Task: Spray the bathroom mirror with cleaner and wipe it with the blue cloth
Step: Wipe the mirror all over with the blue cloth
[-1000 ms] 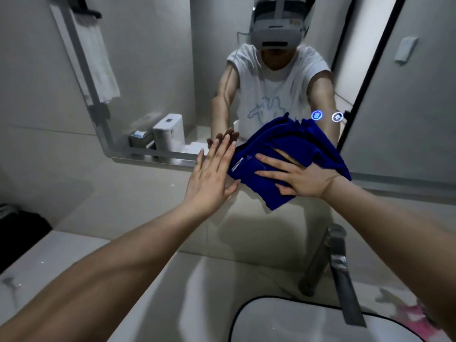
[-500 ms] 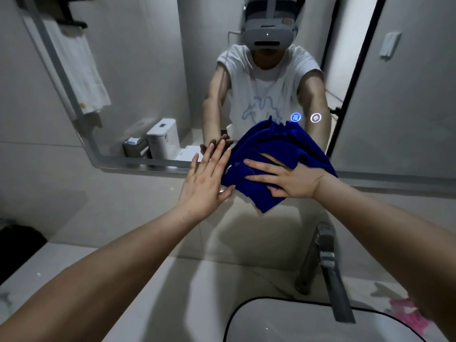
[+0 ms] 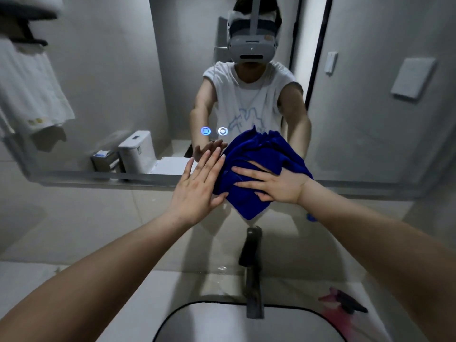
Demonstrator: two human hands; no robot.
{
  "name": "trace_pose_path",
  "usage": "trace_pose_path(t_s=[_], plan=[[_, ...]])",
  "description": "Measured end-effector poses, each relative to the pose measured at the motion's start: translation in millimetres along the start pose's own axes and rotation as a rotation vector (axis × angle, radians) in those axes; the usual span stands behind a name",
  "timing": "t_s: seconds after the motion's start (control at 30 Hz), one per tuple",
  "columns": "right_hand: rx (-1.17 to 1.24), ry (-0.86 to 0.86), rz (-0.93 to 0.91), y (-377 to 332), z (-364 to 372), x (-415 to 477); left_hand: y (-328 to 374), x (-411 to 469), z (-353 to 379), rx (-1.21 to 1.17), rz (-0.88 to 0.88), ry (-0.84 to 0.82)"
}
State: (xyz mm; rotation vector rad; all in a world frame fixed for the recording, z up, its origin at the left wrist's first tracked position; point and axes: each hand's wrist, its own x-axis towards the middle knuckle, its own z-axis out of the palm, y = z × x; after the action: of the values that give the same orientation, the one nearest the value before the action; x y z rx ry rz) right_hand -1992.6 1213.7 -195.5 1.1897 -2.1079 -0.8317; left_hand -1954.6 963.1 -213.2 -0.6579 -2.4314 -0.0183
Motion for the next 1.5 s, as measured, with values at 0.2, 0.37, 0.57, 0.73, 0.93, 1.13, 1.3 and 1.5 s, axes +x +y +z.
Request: trace_pose_path(t_s=[0.2, 0.37, 0.57, 0.73, 0.93, 1.13, 1.3, 1.5], plan=[[0.006, -0.06, 0.046, 27.7, 9.8, -94.7, 75.5, 27.5, 0.8, 0.031, 0.007, 0.006], [-0.007, -0.16, 0.146, 41.7, 17.4, -178.0, 135.5, 51.7, 8.6, 0.021, 0.038, 0.018], [0.011, -0.244, 0.393, 42.2, 13.3, -265.9, 208.3, 81.0, 16.5, -0.012, 0.127, 0.029], [0.103, -0.329, 0.646, 27.5, 0.4, -297.4, 249.2, 94.4, 22.2, -0.019, 0.182, 0.015], [-0.008, -0.336, 0.667, 30.9, -8.1, -284.4, 256.9, 89.2, 25.9, -0.037, 0.189, 0.012], [0.112, -0.121, 0.713, 27.7, 10.0, -289.0, 232.8, 85.4, 26.4, 0.015, 0.163, -0.035], [0.107, -0.063, 0.739, 31.0, 10.1, -285.1, 218.3, 97.2, 19.7, 0.021, 0.141, 0.018], [0.077, 0.042, 0.904, 30.4, 11.0, -270.9, 212.6, 105.4, 21.6, 0.038, 0.15, 0.039]])
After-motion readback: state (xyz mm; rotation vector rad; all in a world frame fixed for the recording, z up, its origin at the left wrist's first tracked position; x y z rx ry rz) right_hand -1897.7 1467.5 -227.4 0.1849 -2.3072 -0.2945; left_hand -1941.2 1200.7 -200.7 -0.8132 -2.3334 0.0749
